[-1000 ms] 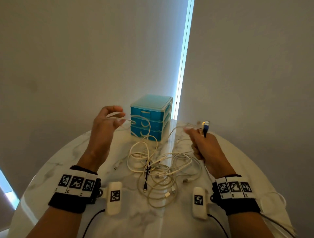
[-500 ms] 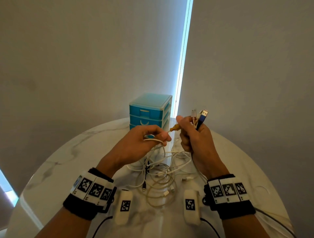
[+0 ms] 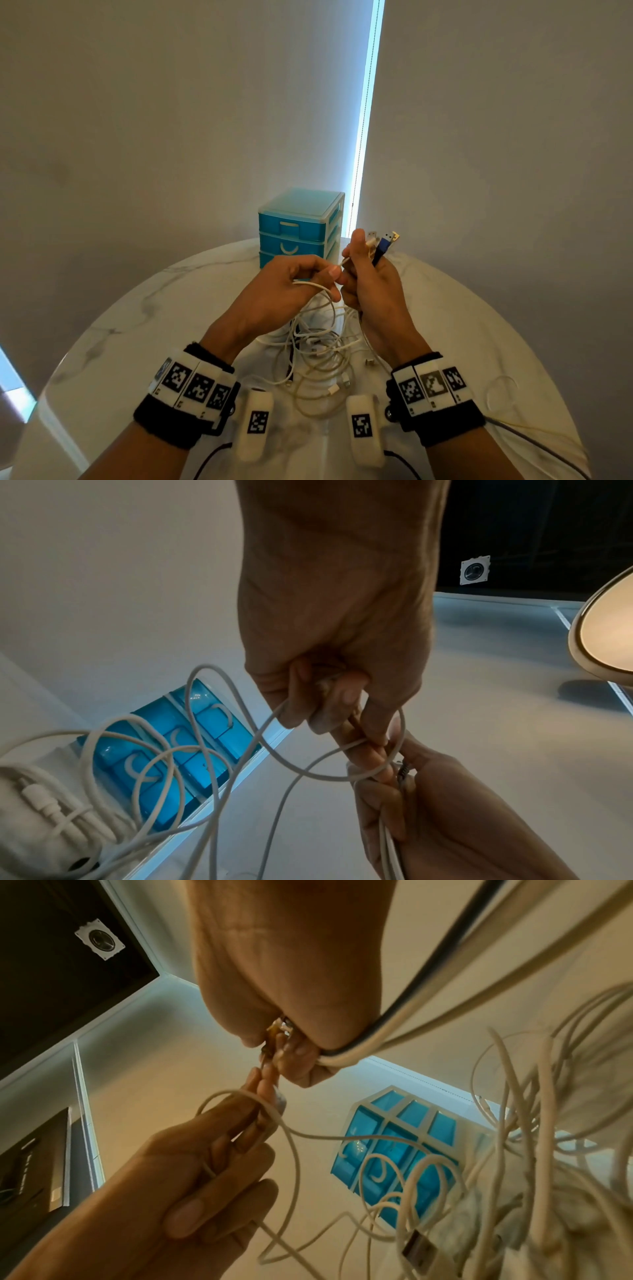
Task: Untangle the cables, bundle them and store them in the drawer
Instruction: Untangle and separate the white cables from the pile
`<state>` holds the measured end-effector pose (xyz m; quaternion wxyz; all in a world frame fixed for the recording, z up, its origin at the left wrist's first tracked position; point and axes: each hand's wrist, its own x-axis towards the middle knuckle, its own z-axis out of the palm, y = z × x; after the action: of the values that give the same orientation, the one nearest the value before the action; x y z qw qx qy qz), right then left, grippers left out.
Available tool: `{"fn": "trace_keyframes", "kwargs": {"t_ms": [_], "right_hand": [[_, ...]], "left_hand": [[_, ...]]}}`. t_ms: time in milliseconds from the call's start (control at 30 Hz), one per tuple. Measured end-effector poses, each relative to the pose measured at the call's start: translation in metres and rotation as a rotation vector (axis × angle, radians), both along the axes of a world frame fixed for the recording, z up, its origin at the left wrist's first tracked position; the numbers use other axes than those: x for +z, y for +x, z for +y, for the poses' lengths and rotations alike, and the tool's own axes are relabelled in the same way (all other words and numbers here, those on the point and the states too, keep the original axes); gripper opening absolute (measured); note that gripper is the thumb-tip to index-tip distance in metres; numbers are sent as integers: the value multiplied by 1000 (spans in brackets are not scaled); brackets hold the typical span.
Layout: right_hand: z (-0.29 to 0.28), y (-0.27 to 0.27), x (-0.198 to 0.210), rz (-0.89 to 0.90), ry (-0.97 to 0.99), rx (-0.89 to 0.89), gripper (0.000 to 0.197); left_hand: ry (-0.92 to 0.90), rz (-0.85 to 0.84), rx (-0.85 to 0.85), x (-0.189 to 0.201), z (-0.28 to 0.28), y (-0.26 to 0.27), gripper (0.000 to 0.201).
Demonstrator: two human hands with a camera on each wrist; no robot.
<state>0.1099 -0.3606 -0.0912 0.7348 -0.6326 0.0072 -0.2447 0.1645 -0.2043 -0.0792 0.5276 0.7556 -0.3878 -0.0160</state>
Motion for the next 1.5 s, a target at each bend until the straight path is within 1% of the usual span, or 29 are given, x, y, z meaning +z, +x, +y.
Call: {"fn": "trace_keyframes", "kwargs": {"t_ms": [67, 133, 200, 267, 333, 400, 500, 567, 633, 733, 800, 833, 900, 967, 1033, 1067, 1100, 1133, 1167, 1200, 1233, 1267, 1333, 1400, 1467, 1500], "right_hand": [[4, 1, 1, 31, 32, -13, 43], [2, 3, 0, 39, 59, -41, 51], [-3, 6, 1, 0, 119, -48, 55], [-11, 7, 4, -73, 223, -51, 54], [-25, 8, 8, -132, 334, -76, 54], [-43, 5, 12, -168, 436, -110, 55], [-72, -6, 21, -214, 495, -213, 55], [-83, -13, 26, -213, 451, -267, 55], [-79, -15, 26, -168, 346, -242, 50], [-52, -12, 21, 13, 78, -33, 44], [-26, -12, 17, 146, -165, 93, 53], [-14, -12, 15, 189, -280, 140, 53], [5, -12, 11, 200, -432, 218, 38], [13, -13, 11, 177, -464, 291, 30], [4, -11, 16, 174, -410, 311, 31], [-11, -8, 18, 172, -359, 232, 28], [-28, -6, 22, 159, -276, 63, 23], [-49, -5, 26, 141, -178, -189, 18], [-72, -6, 31, 127, -117, -478, 19], [-93, -10, 33, 128, -93, -732, 24], [-109, -19, 35, 138, -89, -932, 32], [-118, -29, 37, 153, -94, -1058, 41], [-127, -40, 38, 150, -160, -1159, 51], [-117, -40, 40, 153, -264, -1192, 57], [-98, -34, 39, 115, -337, -1152, 61], [-87, -30, 39, 89, -344, -1071, 57]], "left_hand": [[-2, 26, -16, -2, 1, 1, 22], [18, 37, -16, -2, 2, 2, 20], [55, 37, -5, -1, 5, 2, 19], [59, 40, 27, -3, 9, 5, 18], [24, 61, 112, -5, 15, 11, 18], [-50, 102, 230, -4, 22, 19, 18], [-190, 176, 327, 2, 33, 27, 16], [-216, 195, 350, 5, 37, 29, 15], [-226, 200, 348, 6, 37, 29, 16], [-252, 173, 383, 6, 31, 27, 13], [-227, 149, 397, 6, 26, 24, 14], [-213, 151, 391, 6, 24, 22, 17], [-188, 149, 378, 6, 22, 20, 25], [-165, 124, 371, 6, 23, 20, 34], [-160, 115, 341, 5, 28, 21, 42], [-154, 108, 315, 5, 30, 22, 49], [-142, 88, 292, 4, 33, 23, 56], [-128, 57, 279, 4, 36, 24, 63], [-122, 26, 277, 4, 39, 24, 68], [-126, 10, 282, 6, 42, 25, 70], [-133, 3, 282, 9, 43, 25, 70], [-138, -5, 274, 12, 44, 23, 68], [-145, -24, 253, 15, 42, 20, 66], [-129, -29, 236, 15, 37, 18, 58], [-100, -3, 207, 13, 32, 14, 39], [-81, 20, 179, 13, 30, 12, 30]]}}
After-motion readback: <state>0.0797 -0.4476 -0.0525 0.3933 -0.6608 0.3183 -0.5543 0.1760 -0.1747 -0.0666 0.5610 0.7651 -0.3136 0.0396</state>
